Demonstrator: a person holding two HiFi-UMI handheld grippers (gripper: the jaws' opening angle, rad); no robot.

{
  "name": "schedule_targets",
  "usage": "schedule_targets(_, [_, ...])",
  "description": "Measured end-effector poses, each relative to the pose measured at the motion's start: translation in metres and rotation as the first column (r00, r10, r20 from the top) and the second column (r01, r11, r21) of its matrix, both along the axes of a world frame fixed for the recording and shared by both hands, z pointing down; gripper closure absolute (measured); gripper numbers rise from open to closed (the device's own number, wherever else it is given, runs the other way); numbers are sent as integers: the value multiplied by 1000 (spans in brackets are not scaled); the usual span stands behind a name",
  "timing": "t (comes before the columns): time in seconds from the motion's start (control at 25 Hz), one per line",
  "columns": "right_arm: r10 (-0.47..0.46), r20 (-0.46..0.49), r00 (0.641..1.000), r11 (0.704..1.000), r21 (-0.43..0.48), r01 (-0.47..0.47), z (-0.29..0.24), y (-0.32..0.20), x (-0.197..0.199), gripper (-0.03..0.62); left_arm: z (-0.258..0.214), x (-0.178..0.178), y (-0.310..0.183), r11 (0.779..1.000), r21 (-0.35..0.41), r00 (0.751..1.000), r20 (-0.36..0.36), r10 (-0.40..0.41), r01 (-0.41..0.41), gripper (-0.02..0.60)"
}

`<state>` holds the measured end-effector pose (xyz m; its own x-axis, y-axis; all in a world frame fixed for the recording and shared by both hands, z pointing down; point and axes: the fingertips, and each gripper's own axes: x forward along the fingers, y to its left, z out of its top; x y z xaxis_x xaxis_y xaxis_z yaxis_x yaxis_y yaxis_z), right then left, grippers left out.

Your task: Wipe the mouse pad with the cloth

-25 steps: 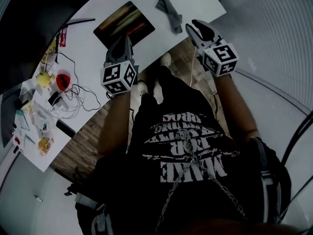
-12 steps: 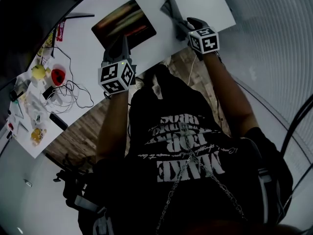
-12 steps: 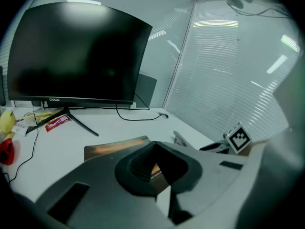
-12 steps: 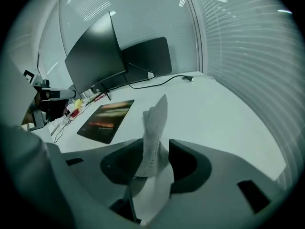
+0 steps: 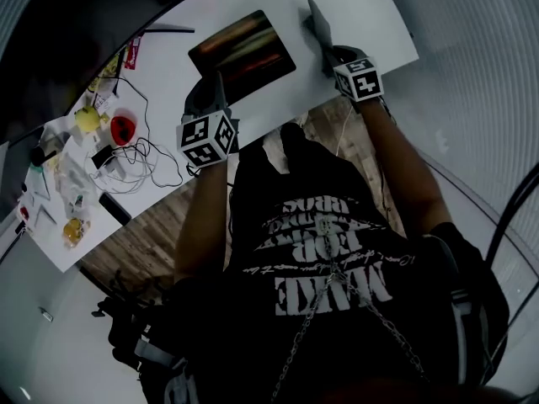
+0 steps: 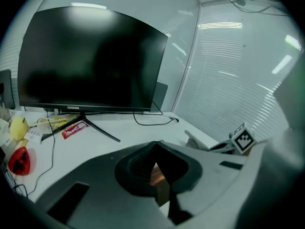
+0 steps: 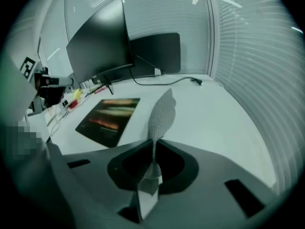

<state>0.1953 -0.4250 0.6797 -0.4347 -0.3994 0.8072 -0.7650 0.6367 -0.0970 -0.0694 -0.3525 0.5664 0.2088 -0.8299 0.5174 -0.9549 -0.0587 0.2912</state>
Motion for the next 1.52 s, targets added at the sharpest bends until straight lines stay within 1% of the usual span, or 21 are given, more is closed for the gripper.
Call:
schedule_targets(0.04, [-5,28,1000,1000,15,4,-14,3,-14,571,0,-11,2,1000,0,1000,5,-4,4,575])
schedule_targets(0.12, [-43,89,995,999,38,39,-41,12,-53,571,0,-37,6,1000,-1,1000,9,-25,25,575])
schedule_targets(0.24, [-148,157,976,989,47,142,-60,31,-135,571,1,-80,11,998,-8,998,17,-63,63,575])
schedule_targets(0.36, [-243,184,952,969,13,245,-46,48,-223,571,0,-117,17,997,-13,996,35,-80,81,575])
schedule_targets(0.44, [-263,196,945,961,-33,274,-25,53,-270,571,5,-136,19,997,-25,996,46,-78,79,575])
schedule_targets(0.52, [-266,186,946,956,-74,283,1,54,-303,571,13,-149,17,997,-36,996,45,-72,73,575])
schedule_targets(0.6, [-276,153,949,951,-95,293,24,58,-322,571,20,-156,15,997,-39,997,38,-63,64,575])
schedule_targets(0.72, [-288,124,949,952,-71,298,35,58,-330,572,31,-156,12,998,-46,999,29,-40,41,575])
schedule_targets(0.8, [-256,98,962,964,-51,262,35,43,-317,572,39,-155,12,998,-57,999,24,-25,26,575])
schedule_targets(0.88, [-169,76,983,984,-42,173,37,17,-285,572,50,-152,14,997,-79,1000,14,-16,17,575])
schedule_targets(0.96, [-70,51,996,997,-34,72,36,-12,-239,572,60,-148,16,995,-100,1000,-1,-15,14,575])
schedule_targets(1.08, [38,13,999,999,-25,-38,32,-41,-174,572,65,-140,15,994,-111,1000,-25,-15,12,575])
schedule_targets(1.16, [83,20,996,995,-56,-82,32,-43,-153,572,66,-135,15,993,-117,999,-34,-2,-2,575])
schedule_targets(1.2, [86,25,996,994,-69,-85,30,-39,-151,572,66,-133,15,993,-117,999,-39,4,-9,575])
schedule_targets(1.28, [30,55,998,998,-53,-27,14,-24,-169,572,64,-131,18,994,-110,999,-47,10,-15,575])
schedule_targets(1.36, [-53,125,991,997,-41,58,-7,8,-207,572,61,-133,26,994,-105,999,-46,7,-12,575])
schedule_targets(1.44, [-123,201,972,988,-69,139,-17,49,-252,572,62,-133,37,993,-120,999,-42,1,-6,575])
schedule_targets(1.52, [-184,244,952,972,-100,213,-15,85,-290,572,63,-127,44,991,-135,999,-41,8,-13,575])
